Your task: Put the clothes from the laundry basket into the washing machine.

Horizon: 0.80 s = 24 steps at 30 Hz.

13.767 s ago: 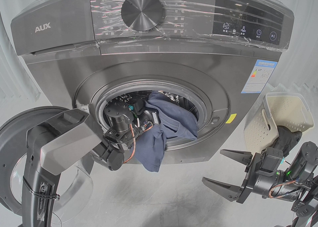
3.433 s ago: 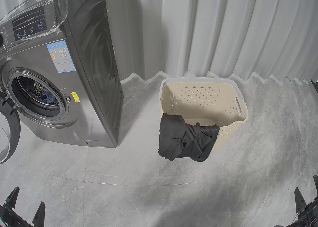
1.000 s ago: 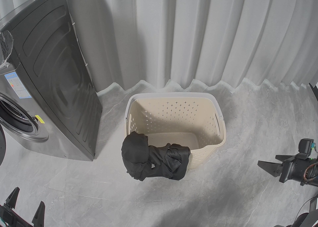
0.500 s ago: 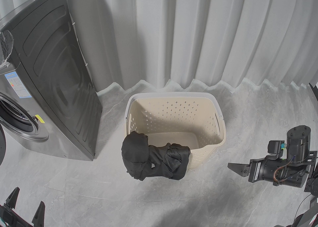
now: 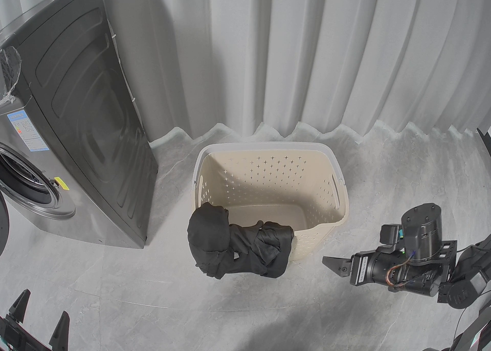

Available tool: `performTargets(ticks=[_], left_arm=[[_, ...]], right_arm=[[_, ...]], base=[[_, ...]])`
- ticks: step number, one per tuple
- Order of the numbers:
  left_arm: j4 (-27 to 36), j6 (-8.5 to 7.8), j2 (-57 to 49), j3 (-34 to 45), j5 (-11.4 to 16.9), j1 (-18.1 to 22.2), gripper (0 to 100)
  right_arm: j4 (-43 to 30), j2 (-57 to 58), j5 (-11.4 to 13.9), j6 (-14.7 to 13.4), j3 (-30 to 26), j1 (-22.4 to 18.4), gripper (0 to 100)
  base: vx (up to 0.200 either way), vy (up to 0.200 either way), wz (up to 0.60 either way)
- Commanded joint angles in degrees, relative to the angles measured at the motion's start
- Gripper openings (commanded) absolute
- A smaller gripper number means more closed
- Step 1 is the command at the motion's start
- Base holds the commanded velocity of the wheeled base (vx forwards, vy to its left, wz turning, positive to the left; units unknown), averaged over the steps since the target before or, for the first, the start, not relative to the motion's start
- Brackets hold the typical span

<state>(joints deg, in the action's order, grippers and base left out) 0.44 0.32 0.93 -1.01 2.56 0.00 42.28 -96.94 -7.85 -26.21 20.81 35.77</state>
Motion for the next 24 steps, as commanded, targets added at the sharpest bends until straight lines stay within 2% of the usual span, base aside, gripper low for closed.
performTargets(ticks=[1,14,19,24], left_arm=[[0.0,0.03,-0.7,0.8,0.0,0.0,100],[0.0,-0.05,-0.7,0.8,0.0,0.0,100],[0.0,-0.05,-0.7,0.8,0.0,0.0,100],[0.0,0.12,-0.7,0.8,0.0,0.0,100]], right_arm=[[1.0,-4.9,-1.4,-1.3,2.0,2.6,100],[1.5,-15.5,-1.6,-2.4,8.9,3.9,100],[1.5,-20.1,-2.1,-2.5,13.6,3.7,100],[1.5,-25.5,-2.2,-3.8,18.5,3.4,100]], base=[[0.000,0.000,0.00],[0.000,0.000,0.00],[0.000,0.000,0.00],[0.000,0.000,0.00]])
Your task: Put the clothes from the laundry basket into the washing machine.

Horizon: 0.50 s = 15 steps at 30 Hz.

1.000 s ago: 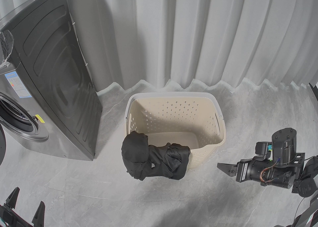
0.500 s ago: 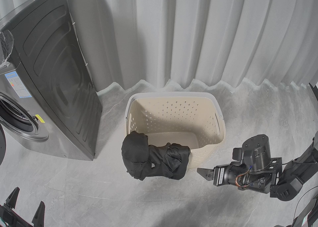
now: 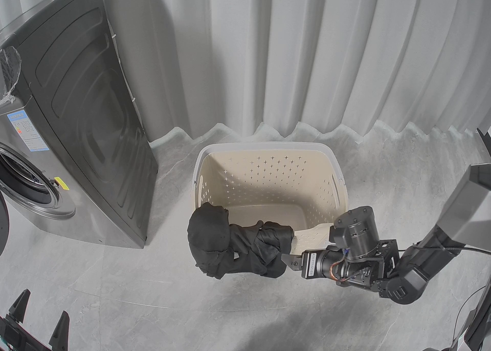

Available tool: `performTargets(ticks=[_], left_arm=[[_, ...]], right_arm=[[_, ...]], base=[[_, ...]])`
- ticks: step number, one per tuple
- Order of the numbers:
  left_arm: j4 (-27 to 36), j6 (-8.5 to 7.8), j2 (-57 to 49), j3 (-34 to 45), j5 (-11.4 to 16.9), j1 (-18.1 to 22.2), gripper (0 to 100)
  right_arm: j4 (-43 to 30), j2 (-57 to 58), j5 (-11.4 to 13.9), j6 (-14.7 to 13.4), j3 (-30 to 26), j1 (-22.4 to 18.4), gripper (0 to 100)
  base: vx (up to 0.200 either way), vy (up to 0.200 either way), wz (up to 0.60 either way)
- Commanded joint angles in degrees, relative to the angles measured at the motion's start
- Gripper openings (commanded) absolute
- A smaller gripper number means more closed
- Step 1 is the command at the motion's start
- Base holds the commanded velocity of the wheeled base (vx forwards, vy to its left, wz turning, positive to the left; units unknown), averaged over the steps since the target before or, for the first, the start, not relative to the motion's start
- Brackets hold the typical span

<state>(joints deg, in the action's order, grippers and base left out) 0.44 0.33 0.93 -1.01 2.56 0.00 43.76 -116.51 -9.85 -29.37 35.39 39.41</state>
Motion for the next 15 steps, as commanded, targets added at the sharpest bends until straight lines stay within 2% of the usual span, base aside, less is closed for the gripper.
performTargets(ticks=[1,15], left_arm=[[0.0,0.11,-0.7,0.7,0.0,0.0,100],[0.0,0.11,-0.7,0.7,-0.1,0.0,100]], right_arm=[[-0.1,-6.8,-0.2,-0.7,4.6,-0.2,100],[0.0,-17.5,-0.5,-0.7,14.0,-1.0,100]], base=[[0.000,0.000,0.00],[0.000,0.000,0.00]])
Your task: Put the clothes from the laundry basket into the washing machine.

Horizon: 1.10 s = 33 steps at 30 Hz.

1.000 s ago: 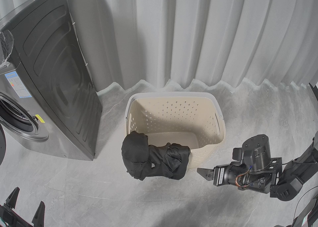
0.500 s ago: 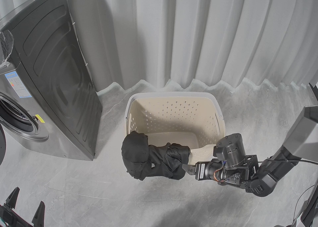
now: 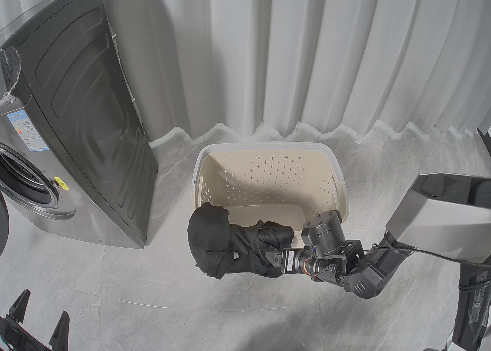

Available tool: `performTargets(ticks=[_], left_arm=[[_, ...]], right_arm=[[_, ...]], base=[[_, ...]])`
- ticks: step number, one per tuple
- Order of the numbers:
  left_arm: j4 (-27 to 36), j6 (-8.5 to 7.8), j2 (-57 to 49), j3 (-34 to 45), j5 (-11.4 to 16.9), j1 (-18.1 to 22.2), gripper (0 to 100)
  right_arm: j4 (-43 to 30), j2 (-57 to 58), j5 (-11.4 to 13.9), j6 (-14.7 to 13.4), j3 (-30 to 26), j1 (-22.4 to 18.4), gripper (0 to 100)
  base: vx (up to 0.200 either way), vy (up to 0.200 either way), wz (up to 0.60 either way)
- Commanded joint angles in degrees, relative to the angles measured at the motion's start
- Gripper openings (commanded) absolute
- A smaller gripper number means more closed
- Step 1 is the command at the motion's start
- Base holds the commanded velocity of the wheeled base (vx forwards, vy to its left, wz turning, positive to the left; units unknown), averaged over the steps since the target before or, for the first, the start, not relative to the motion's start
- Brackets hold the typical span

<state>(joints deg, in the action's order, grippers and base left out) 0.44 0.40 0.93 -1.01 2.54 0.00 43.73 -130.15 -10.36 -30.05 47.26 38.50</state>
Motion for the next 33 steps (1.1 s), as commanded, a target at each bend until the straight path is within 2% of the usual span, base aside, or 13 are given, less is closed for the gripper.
performTargets(ticks=[1,9,18,21,27,28,33], left_arm=[[0.0,0.04,-0.7,0.8,-0.1,0.0,100],[0.0,0.74,-0.7,0.8,-1.0,0.0,100],[0.0,0.65,-0.7,0.8,-1.0,0.0,100],[0.0,0.65,-0.7,0.8,-1.0,0.0,100],[0.0,0.65,-0.7,0.8,-1.0,0.0,100],[0.0,0.74,-0.7,0.8,-1.0,0.0,100],[0.0,0.65,-0.7,0.8,-1.0,0.0,100]], right_arm=[[0.0,-4.6,0.0,0.0,2.7,-0.1,100],[0.1,-8.3,-0.1,0.0,8.2,-1.1,100],[0.7,-10.3,-0.2,0.1,11.3,-1.9,100],[2.5,-10.8,-1.1,0.5,11.9,-2.5,100],[4.4,-11.9,-1.1,0.8,12.2,-2.9,100],[4.4,-12.0,-1.1,0.8,12.1,-2.8,0],[5.1,-11.9,-1.1,0.7,11.9,-2.5,0]], base=[[0.000,0.000,0.00],[0.000,0.000,0.00],[0.000,0.000,0.00],[0.000,0.000,0.00],[0.000,0.000,0.00],[0.000,0.000,0.00],[0.000,0.000,0.00]])
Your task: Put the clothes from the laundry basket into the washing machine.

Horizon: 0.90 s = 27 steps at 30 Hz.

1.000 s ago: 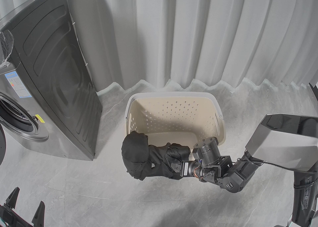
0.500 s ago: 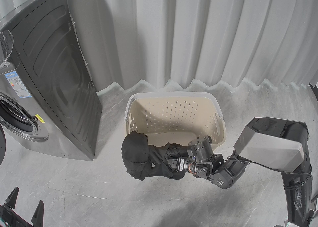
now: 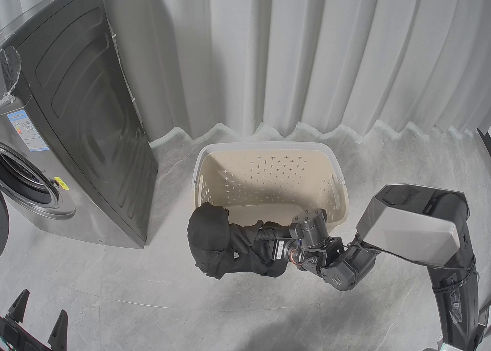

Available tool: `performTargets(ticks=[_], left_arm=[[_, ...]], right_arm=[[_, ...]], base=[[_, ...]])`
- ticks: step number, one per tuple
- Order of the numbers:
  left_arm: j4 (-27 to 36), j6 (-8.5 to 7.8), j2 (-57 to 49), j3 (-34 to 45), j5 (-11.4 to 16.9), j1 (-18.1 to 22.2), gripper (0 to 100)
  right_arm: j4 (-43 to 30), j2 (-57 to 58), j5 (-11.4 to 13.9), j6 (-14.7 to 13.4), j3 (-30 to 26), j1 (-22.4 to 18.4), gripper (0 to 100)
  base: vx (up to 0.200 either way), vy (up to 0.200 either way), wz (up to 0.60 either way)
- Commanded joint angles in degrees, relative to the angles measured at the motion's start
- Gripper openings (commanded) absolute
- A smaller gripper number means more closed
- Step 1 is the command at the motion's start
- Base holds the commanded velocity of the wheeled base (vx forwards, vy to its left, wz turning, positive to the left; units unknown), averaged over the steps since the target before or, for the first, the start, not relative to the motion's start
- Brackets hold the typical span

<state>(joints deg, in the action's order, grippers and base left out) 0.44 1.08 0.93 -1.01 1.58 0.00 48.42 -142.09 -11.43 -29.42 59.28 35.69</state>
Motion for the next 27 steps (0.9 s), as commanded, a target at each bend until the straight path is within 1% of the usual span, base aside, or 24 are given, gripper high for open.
performTargets(ticks=[1,10,15,22,26,27], left_arm=[[0.0,0.06,-0.7,0.8,0.0,0.0,100],[0.0,0.06,-0.7,0.8,-0.1,0.0,100],[0.0,0.06,-0.7,0.8,-0.1,0.0,100],[0.0,0.06,-0.7,0.8,-0.1,0.0,100],[0.0,0.06,-0.7,0.8,-0.1,0.0,100],[0.0,0.06,-0.7,0.8,-0.1,0.0,100]], right_arm=[[0.7,0.2,0.0,0.1,-0.2,0.5,0],[1.1,2.7,0.0,-0.1,-2.0,1.6,0],[1.1,10.0,0.0,-0.2,-7.3,2.9,0],[1.7,18.1,-0.3,0.0,-13.7,3.5,0],[3.1,21.9,-1.0,1.5,-15.2,3.8,0],[3.3,23.8,-1.0,3.1,-15.9,3.7,0]], base=[[0.000,0.000,0.00],[0.000,0.000,0.00],[0.000,0.000,0.00],[0.000,0.000,0.00],[0.000,0.000,0.00],[0.000,0.000,0.00]])
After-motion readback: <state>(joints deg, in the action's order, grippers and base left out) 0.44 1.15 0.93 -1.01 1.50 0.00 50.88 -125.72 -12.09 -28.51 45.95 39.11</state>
